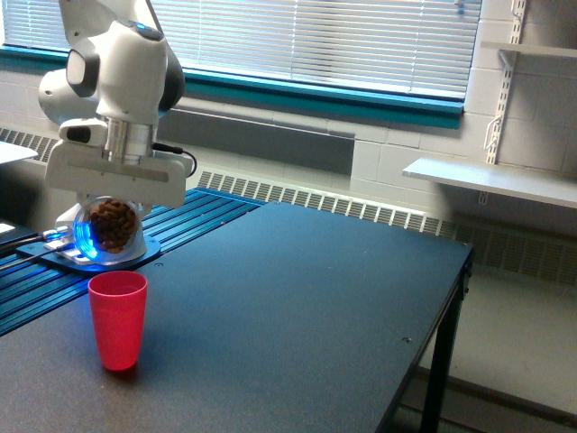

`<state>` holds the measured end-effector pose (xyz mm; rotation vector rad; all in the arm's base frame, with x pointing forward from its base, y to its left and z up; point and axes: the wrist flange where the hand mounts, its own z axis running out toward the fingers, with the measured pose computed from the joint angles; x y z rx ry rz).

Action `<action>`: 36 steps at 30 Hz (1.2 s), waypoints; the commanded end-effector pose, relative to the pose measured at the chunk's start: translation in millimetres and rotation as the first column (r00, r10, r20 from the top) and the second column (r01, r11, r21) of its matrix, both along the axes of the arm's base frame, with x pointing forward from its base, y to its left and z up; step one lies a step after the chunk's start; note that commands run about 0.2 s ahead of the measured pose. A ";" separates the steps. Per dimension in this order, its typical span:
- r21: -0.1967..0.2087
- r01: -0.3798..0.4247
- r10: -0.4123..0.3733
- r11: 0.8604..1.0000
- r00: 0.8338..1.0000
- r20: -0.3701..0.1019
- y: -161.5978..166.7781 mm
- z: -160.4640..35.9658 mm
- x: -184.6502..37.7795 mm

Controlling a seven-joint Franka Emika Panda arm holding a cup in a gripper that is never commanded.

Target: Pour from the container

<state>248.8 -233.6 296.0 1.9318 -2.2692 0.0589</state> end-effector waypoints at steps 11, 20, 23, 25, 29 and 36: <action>0.040 -0.060 0.062 0.997 0.997 -0.040 -12.0 -1.9 17.4; 0.074 -0.085 0.092 0.994 0.992 -0.090 -7.6 -10.3 23.5; 0.070 -0.091 0.097 0.993 0.991 -0.097 -8.1 -11.0 25.9; 0.070 -0.095 0.101 0.993 0.990 -0.100 -7.5 -11.3 27.8; 0.071 -0.103 0.110 0.992 0.988 -0.106 -5.4 -12.4 30.9; 0.074 -0.095 0.103 0.993 0.987 -0.121 -6.3 -13.1 33.0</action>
